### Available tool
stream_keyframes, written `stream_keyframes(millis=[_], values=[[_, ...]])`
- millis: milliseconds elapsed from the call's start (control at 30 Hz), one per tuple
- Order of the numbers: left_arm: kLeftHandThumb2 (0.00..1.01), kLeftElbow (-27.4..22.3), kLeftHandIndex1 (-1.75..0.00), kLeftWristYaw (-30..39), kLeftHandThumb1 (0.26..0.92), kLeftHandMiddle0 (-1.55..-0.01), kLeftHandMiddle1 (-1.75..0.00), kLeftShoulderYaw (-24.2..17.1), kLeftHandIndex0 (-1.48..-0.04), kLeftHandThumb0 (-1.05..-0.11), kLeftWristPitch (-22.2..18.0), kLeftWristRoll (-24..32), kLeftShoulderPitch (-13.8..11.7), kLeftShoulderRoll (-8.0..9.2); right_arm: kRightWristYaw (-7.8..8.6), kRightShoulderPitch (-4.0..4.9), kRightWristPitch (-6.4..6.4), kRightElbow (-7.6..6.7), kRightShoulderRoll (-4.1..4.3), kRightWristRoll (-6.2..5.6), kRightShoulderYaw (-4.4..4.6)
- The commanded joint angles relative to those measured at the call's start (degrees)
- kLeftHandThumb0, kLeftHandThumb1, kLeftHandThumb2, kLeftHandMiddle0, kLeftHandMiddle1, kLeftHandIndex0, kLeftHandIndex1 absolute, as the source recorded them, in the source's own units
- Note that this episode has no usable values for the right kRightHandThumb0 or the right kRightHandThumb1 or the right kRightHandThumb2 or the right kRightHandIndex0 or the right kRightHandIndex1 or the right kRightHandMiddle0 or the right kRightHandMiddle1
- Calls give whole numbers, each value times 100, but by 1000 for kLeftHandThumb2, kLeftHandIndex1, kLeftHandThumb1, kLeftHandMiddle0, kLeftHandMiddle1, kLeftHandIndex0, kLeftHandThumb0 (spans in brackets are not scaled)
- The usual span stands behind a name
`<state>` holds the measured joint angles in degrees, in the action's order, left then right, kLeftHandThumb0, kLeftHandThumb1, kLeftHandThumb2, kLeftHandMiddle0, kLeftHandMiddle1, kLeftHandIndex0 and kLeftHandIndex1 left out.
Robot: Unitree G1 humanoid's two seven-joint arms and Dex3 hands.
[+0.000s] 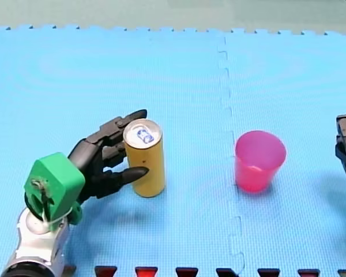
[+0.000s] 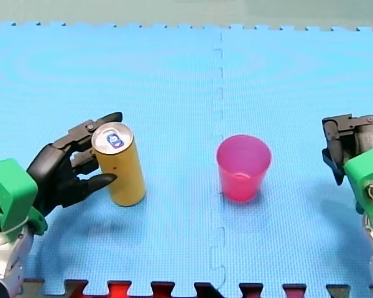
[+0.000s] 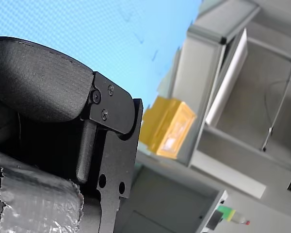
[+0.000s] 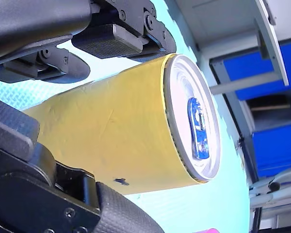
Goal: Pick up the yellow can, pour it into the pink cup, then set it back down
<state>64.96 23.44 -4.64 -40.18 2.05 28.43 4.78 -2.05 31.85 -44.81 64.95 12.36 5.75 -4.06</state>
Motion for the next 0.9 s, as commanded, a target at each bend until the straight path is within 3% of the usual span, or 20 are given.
stream_keyframes(millis=[0,733,867], values=[[0,14,-1,-35,779,-477,-1,16,-400,-1048,22,-23,39,-3,24,-12,-31,-2,47,-28,-22],[0,80,0,55,762,-442,0,172,-374,-1021,19,-156,140,-35,90,-121,-142,-58,56,-44,-37],[0,49,0,144,719,-423,-1,216,-360,-958,60,-177,143,-42,85,-132,-154,-61,57,-37,-35]])
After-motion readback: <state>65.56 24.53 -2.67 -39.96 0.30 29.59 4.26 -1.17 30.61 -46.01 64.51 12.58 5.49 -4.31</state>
